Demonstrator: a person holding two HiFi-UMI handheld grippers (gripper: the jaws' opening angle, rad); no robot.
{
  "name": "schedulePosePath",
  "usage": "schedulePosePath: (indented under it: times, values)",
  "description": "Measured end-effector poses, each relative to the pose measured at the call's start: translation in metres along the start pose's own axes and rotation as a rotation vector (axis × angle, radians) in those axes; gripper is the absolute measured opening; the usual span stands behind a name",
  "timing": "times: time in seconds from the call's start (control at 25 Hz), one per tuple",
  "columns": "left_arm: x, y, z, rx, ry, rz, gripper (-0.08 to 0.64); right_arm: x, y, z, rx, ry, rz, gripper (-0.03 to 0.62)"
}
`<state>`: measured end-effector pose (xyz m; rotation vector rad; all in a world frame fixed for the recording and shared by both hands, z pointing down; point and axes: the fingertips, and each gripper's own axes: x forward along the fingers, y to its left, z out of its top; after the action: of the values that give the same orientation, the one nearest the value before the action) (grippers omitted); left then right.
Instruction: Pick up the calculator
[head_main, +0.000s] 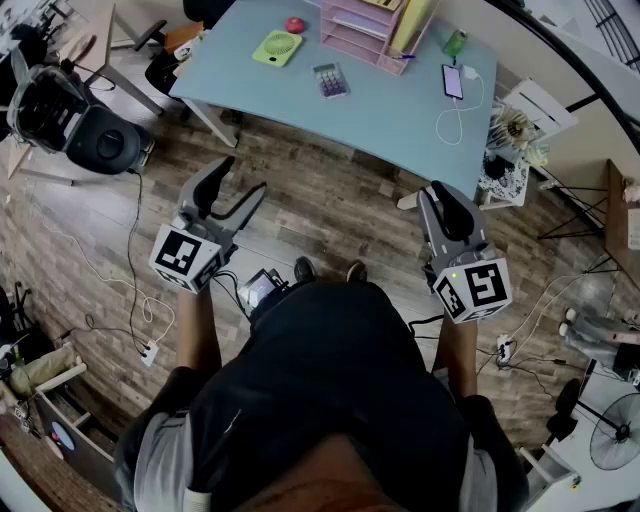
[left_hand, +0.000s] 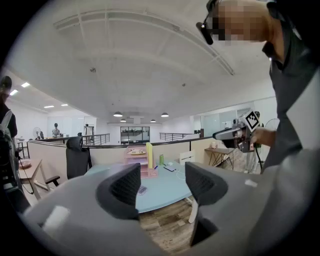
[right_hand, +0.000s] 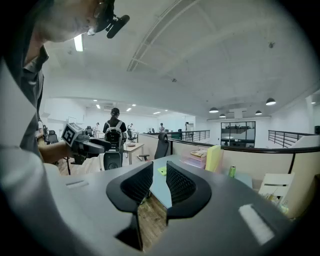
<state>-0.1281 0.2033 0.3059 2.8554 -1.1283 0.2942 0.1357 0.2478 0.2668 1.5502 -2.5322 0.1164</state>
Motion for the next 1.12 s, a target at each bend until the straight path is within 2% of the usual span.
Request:
schedulePosePath:
  times: [0.12,0.24,0.52,0.68,0.84,1.12]
  values:
    - [-0.013,0.013,-0.005,0.03,-0.027,-0.009,0.328,0.004,0.016,0.001,-0.002,0.0,-0.009,0.084]
    - [-0.022,0.021,-0.007,0.008,-0.016,-0.015,0.328,0.009,0.028,0.001,-0.006,-0.007,-0.02,0.084]
    - [-0.026,0.041,-0.013,0.013,-0.044,-0.036,0.328,0.023,0.043,0.015,-0.024,-0.003,-0.04,0.084]
    - [-0.018,0.045,-0.016,0.014,-0.054,-0.046,0.328,0.029,0.036,0.021,0.021,-0.029,-0.038,0.084]
    - [-0.008,0.041,-0.016,0.003,-0.025,-0.044,0.328,0.039,0.026,0.019,0.046,-0.044,-0.01,0.086]
    - [0.018,0.045,-0.008,0.019,-0.014,0.022,0.328,0.073,-0.007,0.017,0.058,-0.053,0.074,0.086]
